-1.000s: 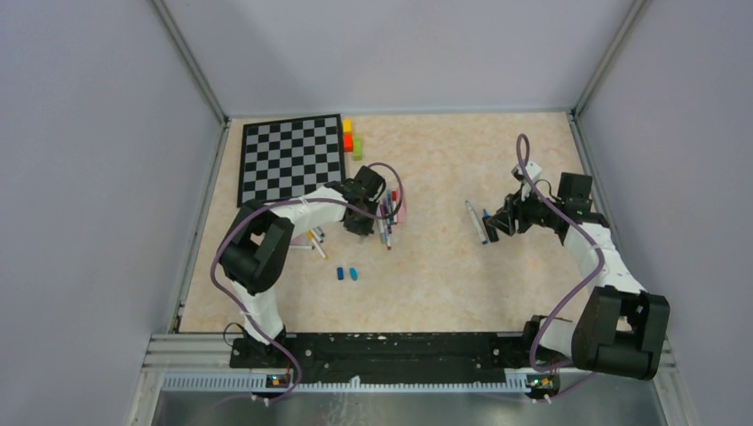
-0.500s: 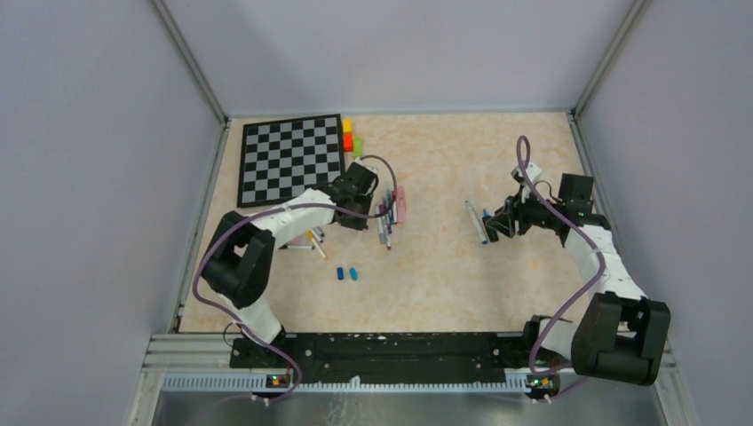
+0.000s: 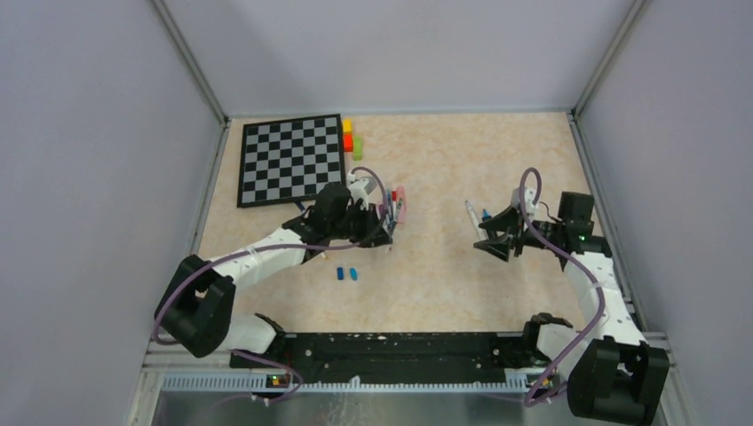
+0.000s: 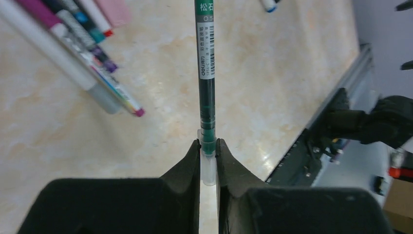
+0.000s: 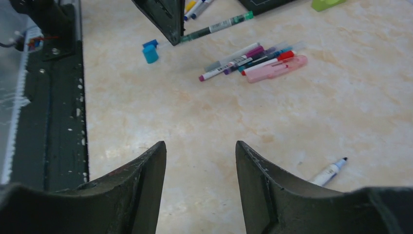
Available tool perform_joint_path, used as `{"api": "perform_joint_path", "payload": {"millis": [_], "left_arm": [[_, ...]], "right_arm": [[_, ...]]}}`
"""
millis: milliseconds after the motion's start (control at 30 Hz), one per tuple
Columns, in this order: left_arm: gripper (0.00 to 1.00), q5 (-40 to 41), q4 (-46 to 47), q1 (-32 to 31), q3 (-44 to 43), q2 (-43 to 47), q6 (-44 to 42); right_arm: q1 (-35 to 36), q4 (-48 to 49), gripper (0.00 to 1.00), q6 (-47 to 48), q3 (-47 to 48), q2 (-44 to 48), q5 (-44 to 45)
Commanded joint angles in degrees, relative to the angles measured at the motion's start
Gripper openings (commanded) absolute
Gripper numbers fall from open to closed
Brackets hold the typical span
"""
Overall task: Open the pen caps
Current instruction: Pick up the pen from the center of the board.
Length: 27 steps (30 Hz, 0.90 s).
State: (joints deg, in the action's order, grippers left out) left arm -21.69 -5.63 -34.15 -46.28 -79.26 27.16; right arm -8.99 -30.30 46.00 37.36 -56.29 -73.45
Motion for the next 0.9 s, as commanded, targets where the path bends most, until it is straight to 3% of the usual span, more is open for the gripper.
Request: {"api": "perform_joint_path", "payload": {"millis": [0, 100, 167, 233, 300, 433, 733, 867], "left_arm": [[0.02, -11.3, 23.85, -2.8, 6.56, 1.94, 12.04], [0.01, -6.97, 29.91, -6.33, 7.1, 0.73, 14.51], [0.01, -3.32, 32.48, -8.9, 6.73, -0.7, 15.14], [0.01, -0.15, 33.75, -11.22, 5.73, -2.69, 15.29], [0.01, 2.24, 34.02, -12.96, 4.39, -4.54, 15.16], [0.0, 4.9, 34.02, -15.59, 2.1, -7.74, 15.1], [0.0, 7.49, 34.97, -19.02, -1.24, -11.52, 15.58], [0.0, 8.29, 35.4, -20.16, -1.86, -12.12, 15.69]], "right_arm": [[1.92, 20.49, 0.53, -18.08, -4.2, 1.48, -10.32], [4.9, 42.47, 0.53, -41.14, -8.96, 0.27, -5.74], [6.59, 49.87, 0.53, -52.58, -9.58, -2.13, -2.99], [7.4, 50.63, 0.54, -58.06, -8.78, -4.63, 0.14], [7.72, 50.88, 0.64, -64.51, -7.94, -6.77, 4.79], [8.24, 53.22, 0.71, -76.62, -7.08, -10.57, 6.49], [12.08, 53.2, 0.71, -82.8, -7.13, -13.94, 9.17], [12.83, 51.51, 0.66, -81.59, -7.05, -14.92, 11.71]]}}
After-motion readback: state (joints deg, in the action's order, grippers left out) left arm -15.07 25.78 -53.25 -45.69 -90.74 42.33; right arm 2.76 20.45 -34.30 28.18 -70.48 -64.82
